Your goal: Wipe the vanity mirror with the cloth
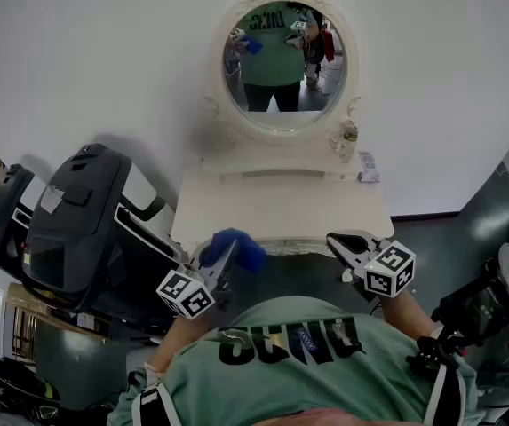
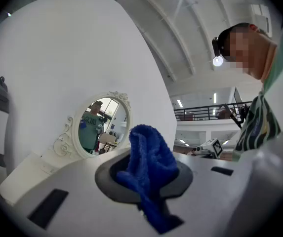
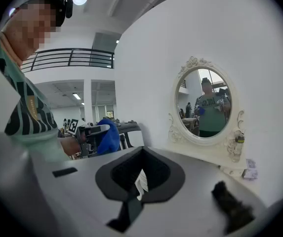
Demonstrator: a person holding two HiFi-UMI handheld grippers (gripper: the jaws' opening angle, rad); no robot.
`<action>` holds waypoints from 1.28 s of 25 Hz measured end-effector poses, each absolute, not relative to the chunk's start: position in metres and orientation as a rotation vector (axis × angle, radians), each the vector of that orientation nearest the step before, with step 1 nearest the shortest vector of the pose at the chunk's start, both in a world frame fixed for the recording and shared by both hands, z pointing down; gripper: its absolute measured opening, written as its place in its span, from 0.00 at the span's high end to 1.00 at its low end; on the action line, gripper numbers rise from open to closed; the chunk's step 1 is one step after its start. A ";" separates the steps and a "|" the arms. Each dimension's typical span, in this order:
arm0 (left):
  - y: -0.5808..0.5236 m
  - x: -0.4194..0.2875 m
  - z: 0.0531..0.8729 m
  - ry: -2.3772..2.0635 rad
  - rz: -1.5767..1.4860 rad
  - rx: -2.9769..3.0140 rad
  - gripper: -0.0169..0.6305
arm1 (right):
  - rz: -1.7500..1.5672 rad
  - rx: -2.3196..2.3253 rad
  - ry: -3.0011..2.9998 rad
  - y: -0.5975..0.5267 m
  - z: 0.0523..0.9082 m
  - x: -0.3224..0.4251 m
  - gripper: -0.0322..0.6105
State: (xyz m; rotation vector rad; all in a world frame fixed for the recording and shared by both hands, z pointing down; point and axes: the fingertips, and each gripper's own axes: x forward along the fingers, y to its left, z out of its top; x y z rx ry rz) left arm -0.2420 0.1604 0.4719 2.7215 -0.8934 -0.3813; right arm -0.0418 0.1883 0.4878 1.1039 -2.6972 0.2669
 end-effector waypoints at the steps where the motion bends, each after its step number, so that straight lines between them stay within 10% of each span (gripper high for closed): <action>1: 0.160 -0.242 0.472 -0.895 -0.382 2.722 0.89 | 0.266 1.103 -2.698 0.188 0.487 -0.042 0.93; 32: 0.149 -0.132 0.464 -0.824 -0.365 2.753 0.89 | 0.311 1.108 -2.712 0.184 0.487 0.056 0.93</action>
